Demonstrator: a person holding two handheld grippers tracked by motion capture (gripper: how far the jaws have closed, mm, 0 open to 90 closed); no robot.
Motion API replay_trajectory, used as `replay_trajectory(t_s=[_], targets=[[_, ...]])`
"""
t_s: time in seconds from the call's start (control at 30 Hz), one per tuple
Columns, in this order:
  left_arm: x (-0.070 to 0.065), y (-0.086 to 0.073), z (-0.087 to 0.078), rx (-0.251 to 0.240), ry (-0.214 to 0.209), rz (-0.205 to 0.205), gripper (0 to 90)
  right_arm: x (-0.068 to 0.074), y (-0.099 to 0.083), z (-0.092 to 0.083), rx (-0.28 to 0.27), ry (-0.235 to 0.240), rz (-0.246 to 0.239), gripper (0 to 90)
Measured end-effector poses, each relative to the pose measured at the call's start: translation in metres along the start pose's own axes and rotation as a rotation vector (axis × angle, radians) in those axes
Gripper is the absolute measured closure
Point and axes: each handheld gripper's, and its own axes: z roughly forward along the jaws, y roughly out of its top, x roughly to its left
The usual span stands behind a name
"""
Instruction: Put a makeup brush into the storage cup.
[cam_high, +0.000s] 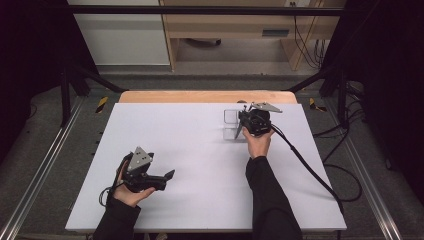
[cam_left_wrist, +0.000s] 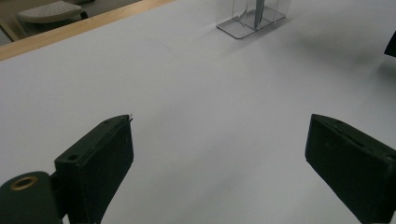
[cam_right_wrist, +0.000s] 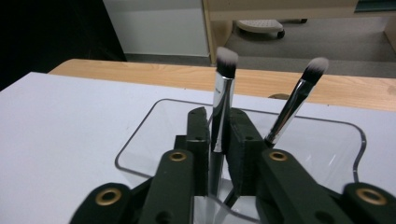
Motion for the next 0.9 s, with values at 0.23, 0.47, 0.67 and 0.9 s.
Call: replay_trajectory(t_s=[0.23,0.47,0.67,0.9], targets=[[-0.001,0.0,0.0,0.0,0.002,0.0,7.0,0.002,-0.002,-0.014,0.017,0.008,-0.001,64.6],[-0.001,0.0,0.0,0.004,0.004,0.002,7.0,0.001,-0.004,-0.04,-0.008,0.037,-0.005,46.6],[-0.002,0.0,0.0,0.004,0.004,0.003,7.0,0.002,-0.006,-0.055,-0.025,0.055,-0.01,33.3],[-0.002,0.001,-0.001,-0.003,0.004,0.001,7.0,0.005,-0.01,-0.074,-0.03,0.069,-0.058,20.2]])
